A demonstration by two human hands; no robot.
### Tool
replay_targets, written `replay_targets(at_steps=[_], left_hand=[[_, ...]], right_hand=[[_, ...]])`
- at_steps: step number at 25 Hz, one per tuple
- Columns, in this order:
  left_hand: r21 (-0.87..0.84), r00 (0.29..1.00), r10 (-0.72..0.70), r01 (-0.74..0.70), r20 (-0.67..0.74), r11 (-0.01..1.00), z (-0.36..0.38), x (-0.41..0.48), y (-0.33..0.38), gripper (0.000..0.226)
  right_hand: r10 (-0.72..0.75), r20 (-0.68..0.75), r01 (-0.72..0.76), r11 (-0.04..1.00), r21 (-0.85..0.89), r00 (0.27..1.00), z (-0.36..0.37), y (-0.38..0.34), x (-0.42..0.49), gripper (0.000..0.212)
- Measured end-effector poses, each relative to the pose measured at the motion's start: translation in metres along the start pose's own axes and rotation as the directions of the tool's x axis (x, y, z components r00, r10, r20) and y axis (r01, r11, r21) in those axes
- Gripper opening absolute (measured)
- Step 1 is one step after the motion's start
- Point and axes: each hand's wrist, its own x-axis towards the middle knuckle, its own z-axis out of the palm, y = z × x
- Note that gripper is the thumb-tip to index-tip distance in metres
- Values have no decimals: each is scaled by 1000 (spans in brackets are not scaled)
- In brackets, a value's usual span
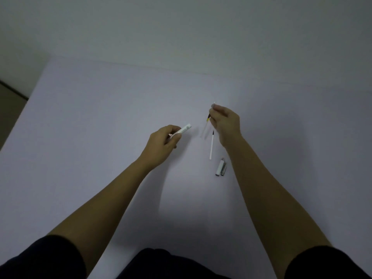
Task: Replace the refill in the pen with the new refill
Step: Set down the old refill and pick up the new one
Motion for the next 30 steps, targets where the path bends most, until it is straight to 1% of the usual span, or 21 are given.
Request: replay_targets(at_steps=[1,3,6,8,14,19,23,27,30], left_hand=[[-50,1000,-2,1,-27,999,0,-4,3,13],[-129,998,-12,5,-55,992,1,-10,10,14],[-114,995,6,-18,-104,993,4,-15,21,15],[-120,993,9,-24,-121,992,4,-17,30,13],[-135,993,41,-56,-112,989,2,-23,51,15],[-144,994,78,-88,-72,986,-1,-29,60,15],[-160,992,97,-109,-85,981,-1,-32,65,14],[-172,988,83,-105,-130,979,-1,-31,70,13],[-184,988,78,-102,-131,978,0,-30,71,14]], right_hand=[[-4,7,3,995,104,1000,-7,-8,-6,11],[-36,-7,37,968,248,999,-22,-23,-20,11],[-77,-46,88,933,349,996,-36,-38,-39,11],[-97,-49,109,917,384,994,-39,-46,-50,10],[-145,-20,141,899,415,989,-41,-56,-69,10],[-164,-6,151,895,419,986,-42,-59,-78,11],[-177,43,147,911,386,983,-42,-59,-85,11],[-128,119,87,950,301,985,-40,-58,-92,6],[-99,113,68,966,249,989,-39,-56,-95,3]])
